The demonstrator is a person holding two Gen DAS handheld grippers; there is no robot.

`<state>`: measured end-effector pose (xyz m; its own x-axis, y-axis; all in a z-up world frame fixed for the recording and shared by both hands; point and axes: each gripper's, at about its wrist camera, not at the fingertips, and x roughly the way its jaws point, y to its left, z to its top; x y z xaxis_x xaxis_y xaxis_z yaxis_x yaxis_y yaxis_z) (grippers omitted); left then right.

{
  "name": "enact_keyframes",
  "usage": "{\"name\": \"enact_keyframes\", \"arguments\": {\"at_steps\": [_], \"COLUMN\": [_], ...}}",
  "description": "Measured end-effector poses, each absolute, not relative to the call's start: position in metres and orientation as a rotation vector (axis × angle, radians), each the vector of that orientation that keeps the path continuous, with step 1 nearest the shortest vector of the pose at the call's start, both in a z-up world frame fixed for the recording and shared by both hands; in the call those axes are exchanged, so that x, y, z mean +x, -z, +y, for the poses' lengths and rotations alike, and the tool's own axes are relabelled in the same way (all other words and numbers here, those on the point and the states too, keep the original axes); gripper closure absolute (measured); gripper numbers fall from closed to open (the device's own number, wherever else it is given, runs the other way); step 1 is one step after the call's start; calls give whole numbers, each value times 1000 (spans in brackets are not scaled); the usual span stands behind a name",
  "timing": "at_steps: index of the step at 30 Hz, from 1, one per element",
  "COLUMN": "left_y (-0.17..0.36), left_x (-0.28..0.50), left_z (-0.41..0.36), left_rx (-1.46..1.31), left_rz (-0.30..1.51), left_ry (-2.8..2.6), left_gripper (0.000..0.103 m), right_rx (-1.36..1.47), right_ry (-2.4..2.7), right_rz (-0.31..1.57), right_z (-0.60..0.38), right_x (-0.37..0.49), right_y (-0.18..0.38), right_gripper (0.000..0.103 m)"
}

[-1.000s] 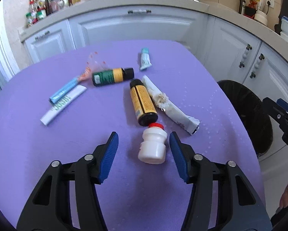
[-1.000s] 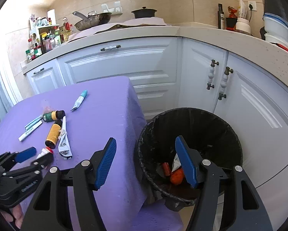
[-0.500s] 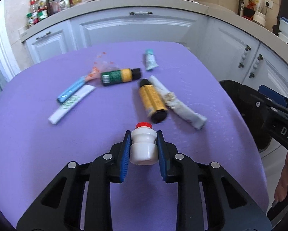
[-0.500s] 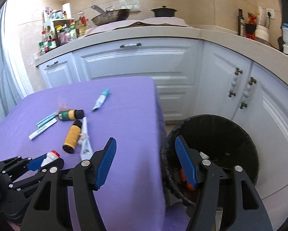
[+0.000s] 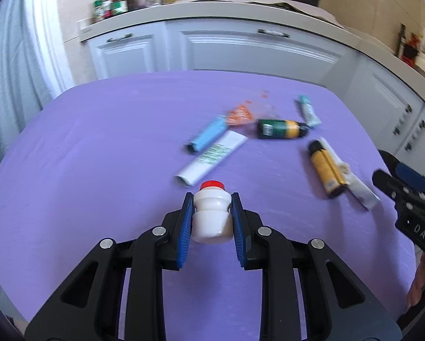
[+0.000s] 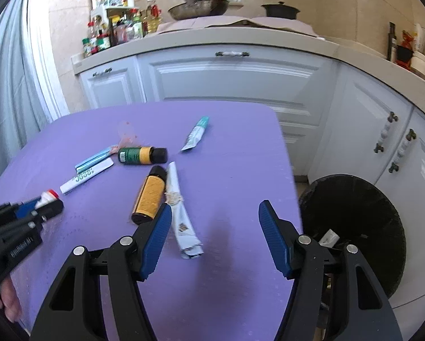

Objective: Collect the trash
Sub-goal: 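Grasp the crumpled white paper packet with the right gripper, then drop white bottle from left gripper while right gripper drops paper packet into the bin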

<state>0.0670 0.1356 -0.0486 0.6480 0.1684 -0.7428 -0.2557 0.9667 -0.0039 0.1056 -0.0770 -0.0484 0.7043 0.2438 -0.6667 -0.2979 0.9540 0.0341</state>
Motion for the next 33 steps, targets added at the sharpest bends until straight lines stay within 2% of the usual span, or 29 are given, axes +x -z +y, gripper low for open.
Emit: {"name": "enact_keyframes", "arguments": {"at_steps": [3,5,11,13,15,26,33], "left_y": [48,47,51,51,52,40,23], "left_x": [66,65,66,65,65,62,72], "left_z": [151,158,171,172,175,161,114], "left_rx": [-126,-133,-159,-163,-167,-163,-122], "left_rz": [826,823,825,825,825,793,759], "left_ry": [-267,-278,-291,-291,-290,-254,-136], "left_gripper": [78,78,78,78,78,78,78], "right_rx": [-102,-114,-146,-147,-161,-128,-70], "right_ry": [-309,-315,-355,-373,-380,-325,-217], "right_rz": [757,778,873,888,887,811,750], "right_z": [-69,-65,-51,-49,-46,-65,-114], "right_x": [109,112,123,123,122,110,103], "right_y": [54,57,70,72,72,54,36], "right_gripper": [41,46,66,77,82,82,82]}}
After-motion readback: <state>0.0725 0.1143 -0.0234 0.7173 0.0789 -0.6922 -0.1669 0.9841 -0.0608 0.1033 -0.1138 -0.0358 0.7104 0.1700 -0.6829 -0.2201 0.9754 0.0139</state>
